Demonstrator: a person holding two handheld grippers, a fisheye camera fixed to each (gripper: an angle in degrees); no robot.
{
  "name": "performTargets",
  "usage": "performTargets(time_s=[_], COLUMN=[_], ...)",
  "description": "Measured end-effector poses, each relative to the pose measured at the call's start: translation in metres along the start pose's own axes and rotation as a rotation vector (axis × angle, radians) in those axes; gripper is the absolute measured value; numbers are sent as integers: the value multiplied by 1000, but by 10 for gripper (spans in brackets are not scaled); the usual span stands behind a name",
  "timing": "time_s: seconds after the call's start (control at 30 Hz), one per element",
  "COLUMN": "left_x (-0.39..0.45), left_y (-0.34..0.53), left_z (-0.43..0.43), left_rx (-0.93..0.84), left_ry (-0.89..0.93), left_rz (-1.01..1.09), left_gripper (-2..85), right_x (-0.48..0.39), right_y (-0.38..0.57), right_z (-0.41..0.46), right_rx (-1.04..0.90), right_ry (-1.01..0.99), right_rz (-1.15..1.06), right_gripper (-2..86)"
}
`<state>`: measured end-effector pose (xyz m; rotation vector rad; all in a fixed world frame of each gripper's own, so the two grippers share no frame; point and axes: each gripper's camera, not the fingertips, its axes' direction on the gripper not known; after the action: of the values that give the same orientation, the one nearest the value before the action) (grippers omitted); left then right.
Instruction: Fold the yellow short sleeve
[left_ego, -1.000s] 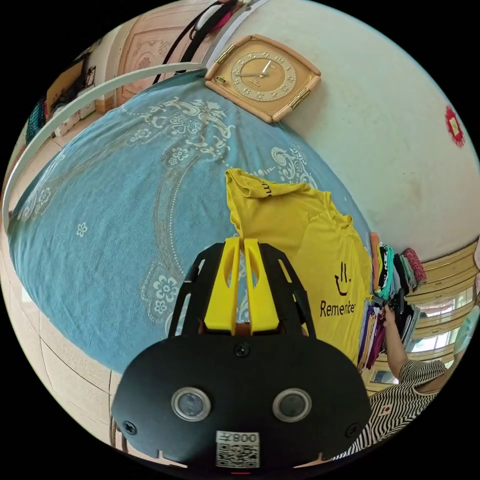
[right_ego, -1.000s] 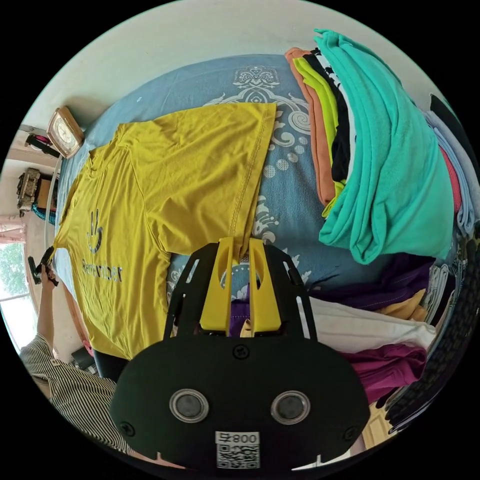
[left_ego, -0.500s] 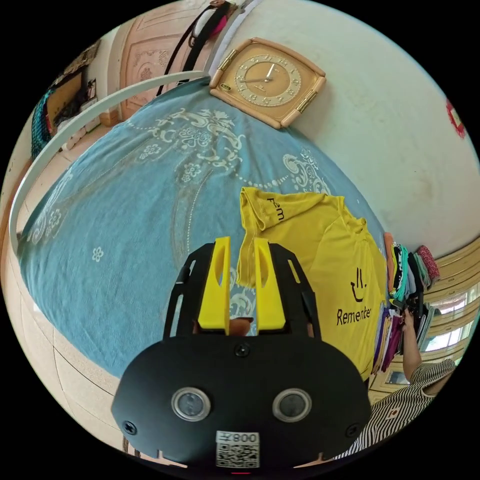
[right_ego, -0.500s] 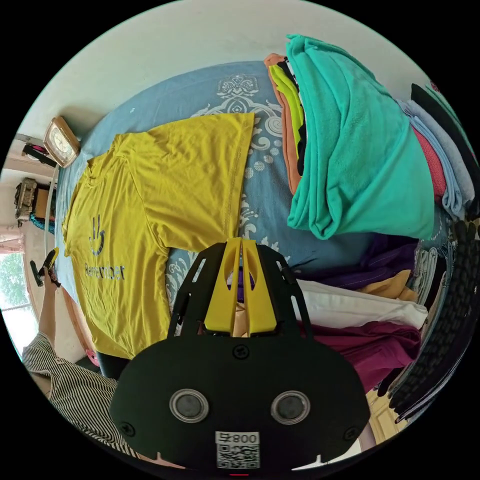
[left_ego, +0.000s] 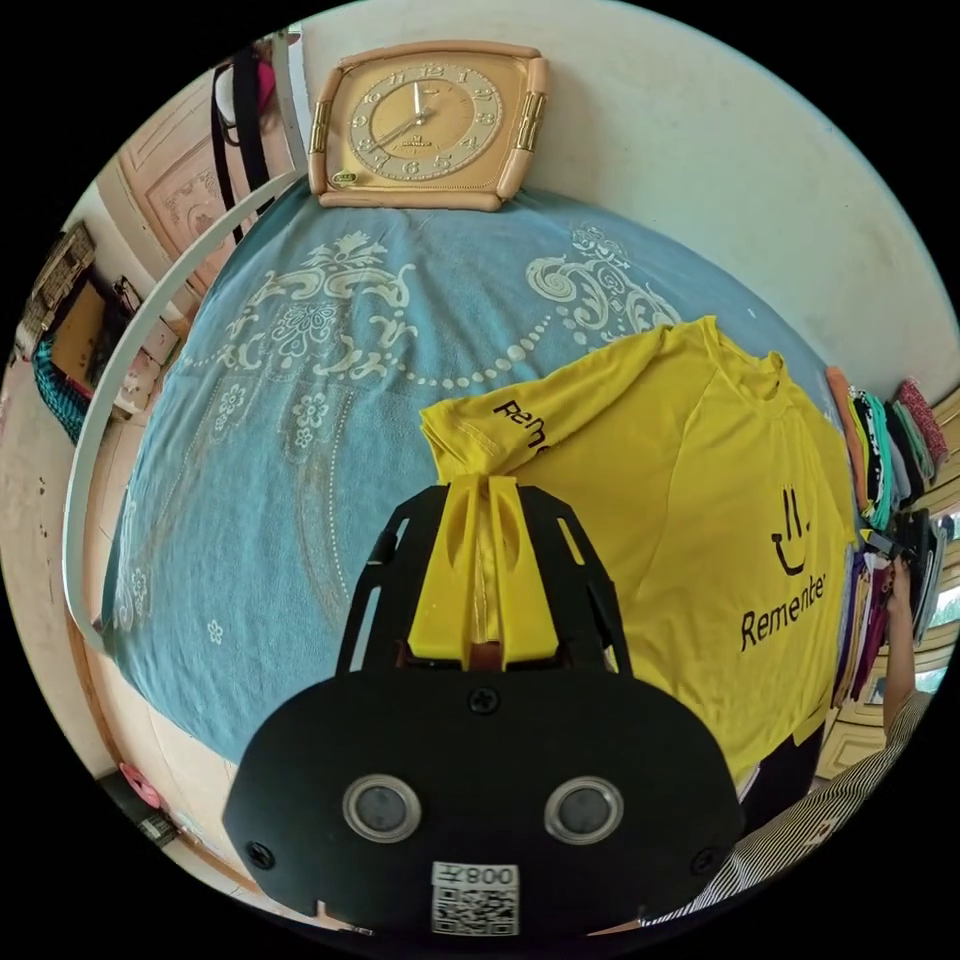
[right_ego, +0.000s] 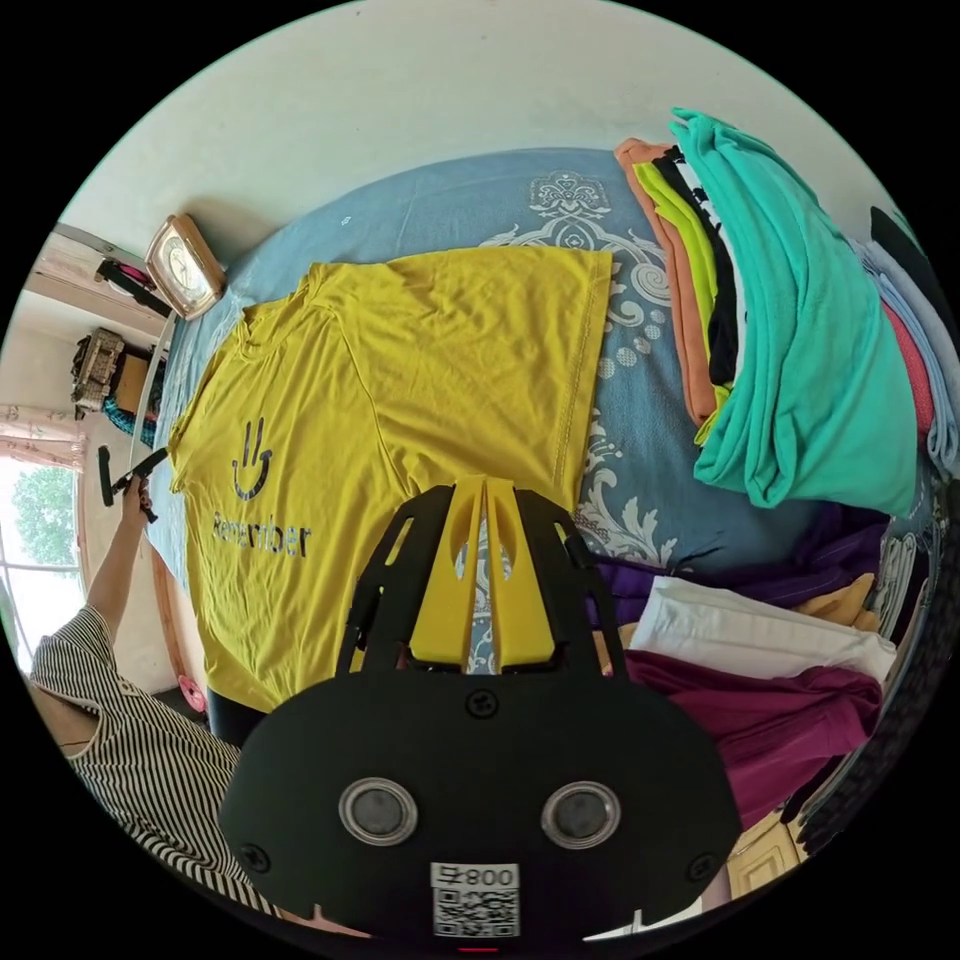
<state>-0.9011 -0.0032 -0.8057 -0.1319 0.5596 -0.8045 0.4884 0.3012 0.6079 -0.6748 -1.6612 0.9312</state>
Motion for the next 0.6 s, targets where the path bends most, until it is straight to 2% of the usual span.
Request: performTargets(time_s=[0.33,0.5,0.6], left_x=[-15,-49,-62], left_y=[7,-26,-11], left_z=[-20,-22,-16], left_rx=[98,167,181], left_ry=[11,-4,28], left_rz=[-19,-221,-279], left_gripper=[12,16,17], right_x=[10,19,25], right_y=[26,37,45], right_z=[31,39,40], right_rx=[-22,-15,5], right_ry=[-3,8,16], right_rz=[-13,-4,1], right_gripper=[1,1,1])
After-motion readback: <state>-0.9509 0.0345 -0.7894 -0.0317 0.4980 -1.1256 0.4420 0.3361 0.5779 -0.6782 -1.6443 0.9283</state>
